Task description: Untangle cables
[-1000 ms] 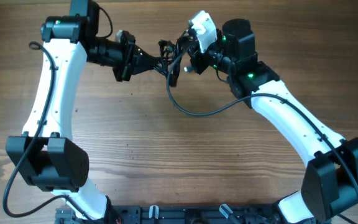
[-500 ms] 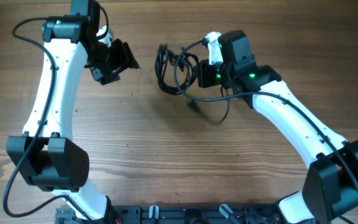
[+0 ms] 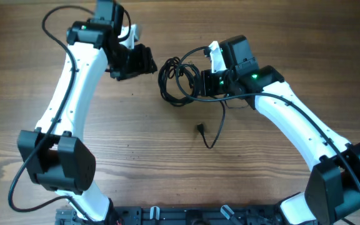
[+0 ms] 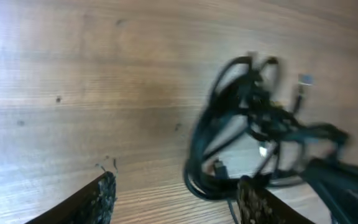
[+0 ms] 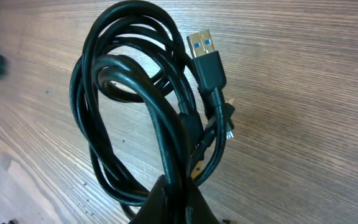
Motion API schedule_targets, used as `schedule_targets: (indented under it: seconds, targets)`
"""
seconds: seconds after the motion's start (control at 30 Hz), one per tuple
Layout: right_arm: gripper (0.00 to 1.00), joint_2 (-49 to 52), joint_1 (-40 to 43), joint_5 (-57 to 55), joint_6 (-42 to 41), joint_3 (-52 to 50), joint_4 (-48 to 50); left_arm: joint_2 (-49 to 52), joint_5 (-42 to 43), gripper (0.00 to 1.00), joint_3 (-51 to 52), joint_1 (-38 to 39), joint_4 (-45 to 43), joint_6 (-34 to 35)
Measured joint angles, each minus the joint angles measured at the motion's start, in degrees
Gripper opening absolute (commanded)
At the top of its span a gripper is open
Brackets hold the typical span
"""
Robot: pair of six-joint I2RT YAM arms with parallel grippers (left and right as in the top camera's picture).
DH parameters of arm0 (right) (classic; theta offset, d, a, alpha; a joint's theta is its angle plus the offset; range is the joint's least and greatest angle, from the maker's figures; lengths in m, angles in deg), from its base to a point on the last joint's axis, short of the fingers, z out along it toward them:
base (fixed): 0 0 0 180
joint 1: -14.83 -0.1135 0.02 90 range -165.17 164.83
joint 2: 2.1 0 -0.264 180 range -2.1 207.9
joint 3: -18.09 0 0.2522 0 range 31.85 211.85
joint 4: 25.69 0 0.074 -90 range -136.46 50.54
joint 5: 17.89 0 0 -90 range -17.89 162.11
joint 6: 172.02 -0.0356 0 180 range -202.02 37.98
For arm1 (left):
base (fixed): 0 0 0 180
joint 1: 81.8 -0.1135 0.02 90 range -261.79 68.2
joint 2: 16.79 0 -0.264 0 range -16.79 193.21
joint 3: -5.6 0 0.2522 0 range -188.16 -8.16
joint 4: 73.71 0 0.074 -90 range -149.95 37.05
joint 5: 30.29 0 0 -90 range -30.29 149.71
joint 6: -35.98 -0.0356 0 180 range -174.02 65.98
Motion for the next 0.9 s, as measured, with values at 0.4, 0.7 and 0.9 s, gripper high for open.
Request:
schedule_targets:
  seconds: [0.4,0.7,0.9]
  targets:
    - [0.04,-0.04,0.0,1.2,0.0,0.0,0.0,0.02,9.84,0.64,19.85,-0.04,-21.59,6.99]
    - [0.04,-0.04,0.0,2.51,0.0,0.0,0.5,0.0,17.55,0.59,28.61,-0.04,-34.18,8.74]
    - [0.04,-0.04,0.0,5.9,-0.02,0.0,1.77,0.04,18.21,0.68,32.72,0.07,-42.07,14.64]
